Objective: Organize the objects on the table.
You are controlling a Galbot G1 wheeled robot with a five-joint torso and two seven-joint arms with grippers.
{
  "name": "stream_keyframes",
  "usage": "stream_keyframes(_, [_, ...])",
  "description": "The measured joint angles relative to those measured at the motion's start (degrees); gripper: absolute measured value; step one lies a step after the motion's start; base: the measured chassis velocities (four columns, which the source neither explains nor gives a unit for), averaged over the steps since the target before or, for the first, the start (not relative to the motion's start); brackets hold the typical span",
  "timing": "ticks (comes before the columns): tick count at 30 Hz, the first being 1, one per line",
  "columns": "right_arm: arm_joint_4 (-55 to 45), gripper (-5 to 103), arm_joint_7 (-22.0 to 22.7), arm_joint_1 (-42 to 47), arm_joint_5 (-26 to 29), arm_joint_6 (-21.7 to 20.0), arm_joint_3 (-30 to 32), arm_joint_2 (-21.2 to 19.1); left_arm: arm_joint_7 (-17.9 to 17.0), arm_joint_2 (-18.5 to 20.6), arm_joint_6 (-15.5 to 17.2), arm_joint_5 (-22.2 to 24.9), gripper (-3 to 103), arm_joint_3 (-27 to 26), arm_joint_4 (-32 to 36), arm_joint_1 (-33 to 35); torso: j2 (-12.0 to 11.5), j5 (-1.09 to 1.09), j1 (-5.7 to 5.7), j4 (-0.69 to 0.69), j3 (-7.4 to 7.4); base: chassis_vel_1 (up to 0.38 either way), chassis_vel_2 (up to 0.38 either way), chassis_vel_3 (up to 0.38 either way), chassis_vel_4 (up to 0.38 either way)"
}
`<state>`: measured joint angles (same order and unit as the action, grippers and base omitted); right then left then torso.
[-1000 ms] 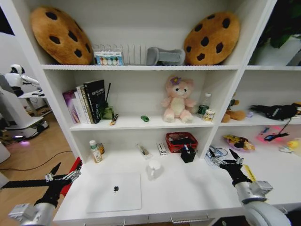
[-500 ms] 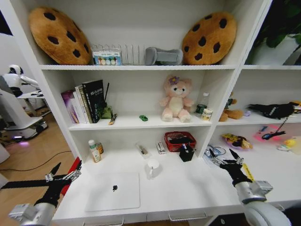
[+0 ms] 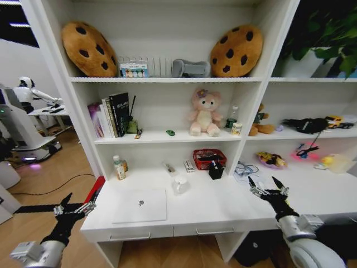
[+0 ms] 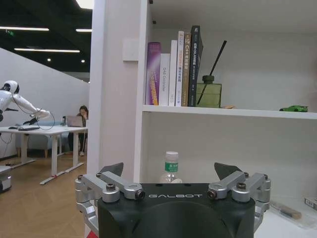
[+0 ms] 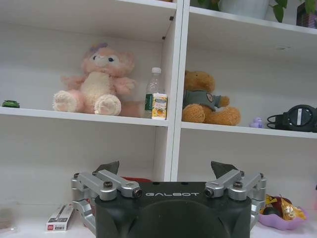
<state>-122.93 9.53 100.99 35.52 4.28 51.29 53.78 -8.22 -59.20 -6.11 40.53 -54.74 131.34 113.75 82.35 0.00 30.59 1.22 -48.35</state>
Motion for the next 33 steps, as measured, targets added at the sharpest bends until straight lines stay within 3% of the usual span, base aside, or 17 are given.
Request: stream_keyframes(33, [0.0,100,0.0,0.0,0.0,0.0,0.0,0.0,-0.02,0.0,0.0,0.0,100,-0.01,0.0,0.0,0.0,0.01,0.03,0.01,-0.01,0.163,-0.155,-0.156,0.158])
